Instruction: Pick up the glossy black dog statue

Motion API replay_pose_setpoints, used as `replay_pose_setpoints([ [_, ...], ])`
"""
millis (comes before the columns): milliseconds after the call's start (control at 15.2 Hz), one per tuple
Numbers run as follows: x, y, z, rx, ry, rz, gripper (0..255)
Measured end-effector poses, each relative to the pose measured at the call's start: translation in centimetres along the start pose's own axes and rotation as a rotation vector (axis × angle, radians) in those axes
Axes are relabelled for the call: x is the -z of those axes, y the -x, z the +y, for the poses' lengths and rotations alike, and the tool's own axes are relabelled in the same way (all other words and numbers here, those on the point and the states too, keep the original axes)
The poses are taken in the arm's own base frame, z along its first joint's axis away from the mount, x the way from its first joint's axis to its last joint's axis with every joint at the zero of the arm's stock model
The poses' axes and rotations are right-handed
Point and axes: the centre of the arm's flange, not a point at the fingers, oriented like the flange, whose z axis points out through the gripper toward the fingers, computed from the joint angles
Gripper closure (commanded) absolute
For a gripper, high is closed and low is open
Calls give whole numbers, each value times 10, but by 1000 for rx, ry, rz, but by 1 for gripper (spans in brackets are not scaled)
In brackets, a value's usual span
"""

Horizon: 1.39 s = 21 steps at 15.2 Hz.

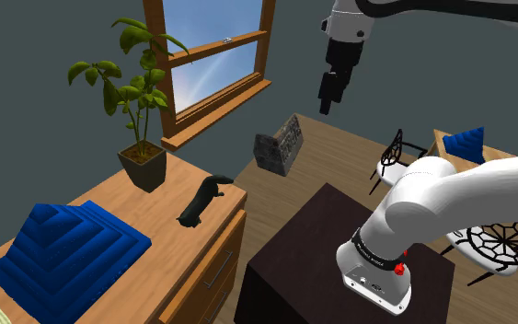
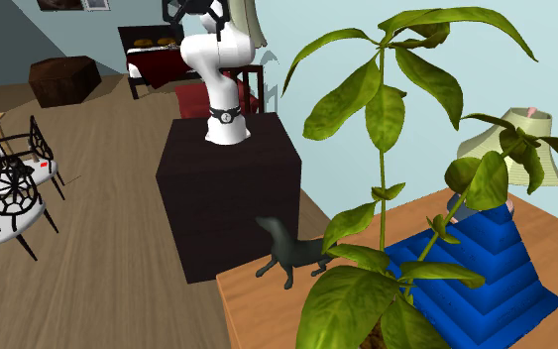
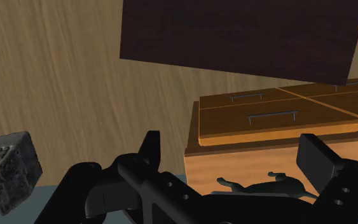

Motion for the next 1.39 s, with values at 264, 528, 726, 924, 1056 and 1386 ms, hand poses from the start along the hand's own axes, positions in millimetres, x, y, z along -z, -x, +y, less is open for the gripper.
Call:
replay_pose_setpoints([
  [264,-22,-18,0,25,-8,6,0],
  [528,-57,-50,1,70,-21,23,0],
  [726,-87,-74,-3,105,-32,36,0],
  [924,-118,-98,-8,140,-42,48,0],
  [1056,-136,-118,-13,164,-49,57,0],
  [1386,-179,-160,-24,223,-67,80,0],
])
